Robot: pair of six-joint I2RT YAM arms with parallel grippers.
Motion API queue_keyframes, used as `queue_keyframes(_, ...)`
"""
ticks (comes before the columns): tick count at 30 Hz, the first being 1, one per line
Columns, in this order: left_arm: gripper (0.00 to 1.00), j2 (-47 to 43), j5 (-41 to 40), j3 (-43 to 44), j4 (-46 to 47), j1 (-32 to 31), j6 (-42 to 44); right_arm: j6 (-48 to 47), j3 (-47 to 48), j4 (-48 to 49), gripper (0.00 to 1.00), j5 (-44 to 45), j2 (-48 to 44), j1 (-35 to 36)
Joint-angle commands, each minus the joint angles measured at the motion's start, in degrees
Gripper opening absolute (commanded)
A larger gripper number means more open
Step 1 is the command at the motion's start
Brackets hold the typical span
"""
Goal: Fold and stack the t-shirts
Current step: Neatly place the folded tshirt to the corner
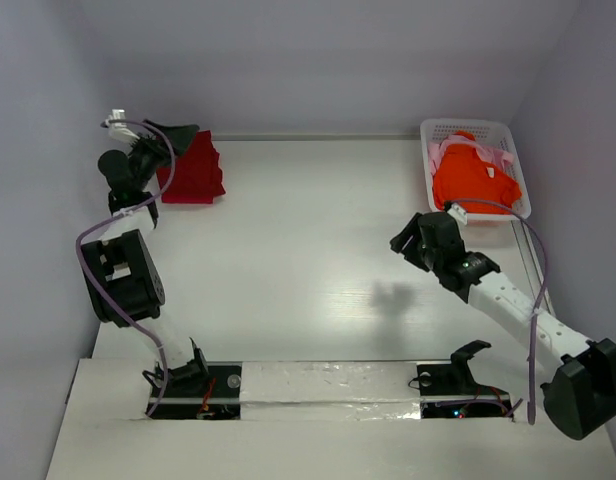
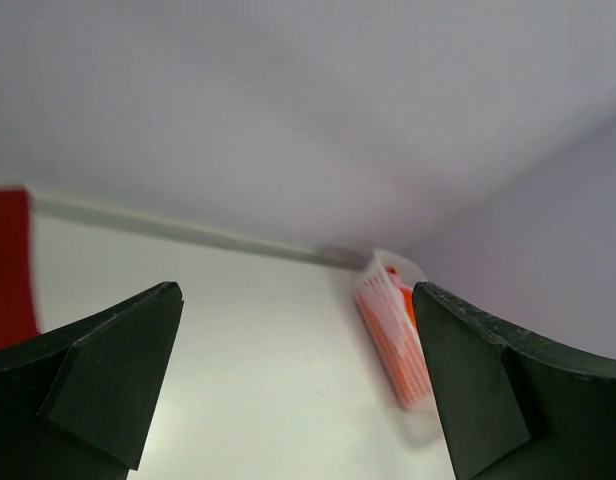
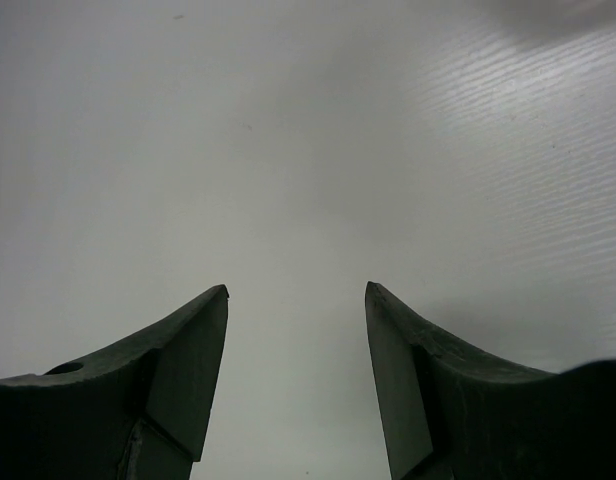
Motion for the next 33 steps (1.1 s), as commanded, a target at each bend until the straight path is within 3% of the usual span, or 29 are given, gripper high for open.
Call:
queue_keyframes(1, 0.99, -1.1, 5.8, -4.5, 10.5, -3.4, -8.0, -3.1, 8.0, -3.0, 0.63, 5.0, -2.3, 0.4)
queue_keyframes(3, 0.99, -2.4, 4.5, -4.7, 4.9, -7.1, -4.0, -3.6, 10.4, -5.7, 0.63, 7.2, -3.7, 0.4)
queue_keyframes(7, 0.99, -7.5, -3.8, -2.7, -18.1, -13.0, 9.1, -5.7, 15.7, -8.8, 0.63, 10.4, -5.3, 0.4)
queue_keyframes(9, 0.99, -10.7, -8.5, -2.0, -22.4, -13.6, 13.4, -7.1, 18.4, -11.1, 0.63, 12.8, -6.3, 0.4)
queue_keyframes(12, 0.99, -13.0, -8.7, 0.4, -30.1, -14.7, 15.7, -10.1, 21.2, -13.7, 0.65, 16.9, -7.6, 0.4)
queue_keyframes(20, 0.99, -20.4, -22.0, -1.4, -41.1, -20.2, 21.6, -16.1, 32.0, -19.5, 0.66, 28.1, -3.5, 0.4)
queue_keyframes(27, 0.99, -24.3, -24.8, -3.1, -44.3, -22.9, 23.8, -16.7, 34.6, -21.6, 0.67, 30.9, -3.0, 0.4)
queue_keyframes(30, 0.99, -26.4, -26.5, -3.8, -45.0, -23.5, 24.0, -18.7, 33.3, -19.5, 0.81, 27.3, -5.4, 0.4)
queue_keyframes(31, 0.99, -26.8, -26.6, -3.9, -44.9, -23.5, 23.7, -19.2, 33.0, -18.8, 0.93, 26.3, -6.0, 0.4)
queue_keyframes(33, 0.99, -27.5, -26.6, -4.0, -45.3, -23.5, 22.9, -19.4, 32.9, -18.5, 0.95, 24.7, -6.7, 0.4)
